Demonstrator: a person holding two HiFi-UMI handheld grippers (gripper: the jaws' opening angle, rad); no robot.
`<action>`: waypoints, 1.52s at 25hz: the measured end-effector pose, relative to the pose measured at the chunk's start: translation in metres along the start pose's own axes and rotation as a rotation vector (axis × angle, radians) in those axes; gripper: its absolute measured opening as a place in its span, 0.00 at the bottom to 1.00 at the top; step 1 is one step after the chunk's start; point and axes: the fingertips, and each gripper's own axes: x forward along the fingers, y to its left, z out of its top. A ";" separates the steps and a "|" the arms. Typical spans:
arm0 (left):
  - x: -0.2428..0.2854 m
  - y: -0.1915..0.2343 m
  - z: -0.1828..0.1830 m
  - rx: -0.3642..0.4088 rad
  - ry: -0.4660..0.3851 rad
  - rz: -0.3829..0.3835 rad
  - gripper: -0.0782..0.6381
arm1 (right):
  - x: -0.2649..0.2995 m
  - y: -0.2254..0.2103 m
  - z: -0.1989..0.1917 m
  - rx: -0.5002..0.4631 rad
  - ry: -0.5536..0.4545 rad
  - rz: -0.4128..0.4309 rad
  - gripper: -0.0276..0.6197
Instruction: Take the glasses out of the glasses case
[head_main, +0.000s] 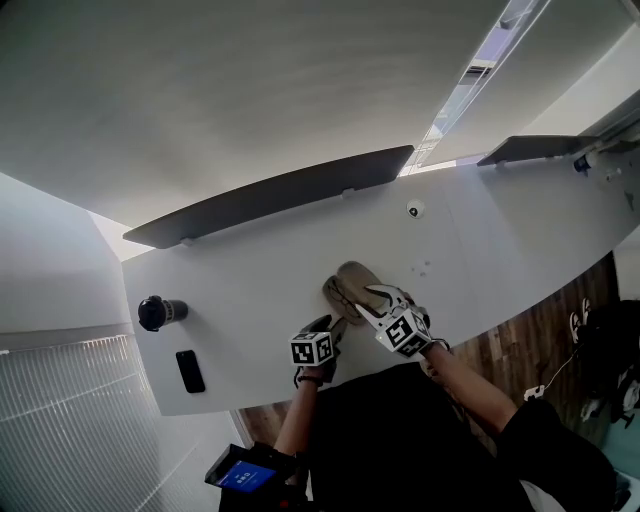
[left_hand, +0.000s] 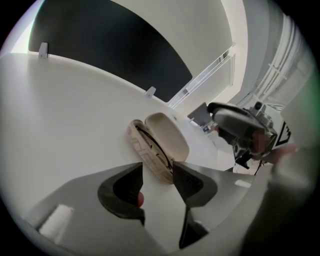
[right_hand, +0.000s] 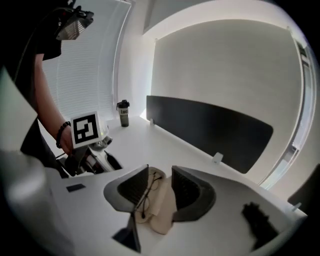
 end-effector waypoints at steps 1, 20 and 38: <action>-0.007 -0.002 0.001 -0.001 -0.023 -0.022 0.37 | 0.011 0.013 -0.002 0.014 0.049 0.045 0.28; -0.077 0.022 0.006 0.032 -0.141 -0.056 0.34 | 0.109 0.056 -0.096 0.315 0.581 0.228 0.28; -0.072 0.019 0.004 0.059 -0.103 -0.072 0.32 | 0.107 0.055 -0.096 0.267 0.579 0.148 0.21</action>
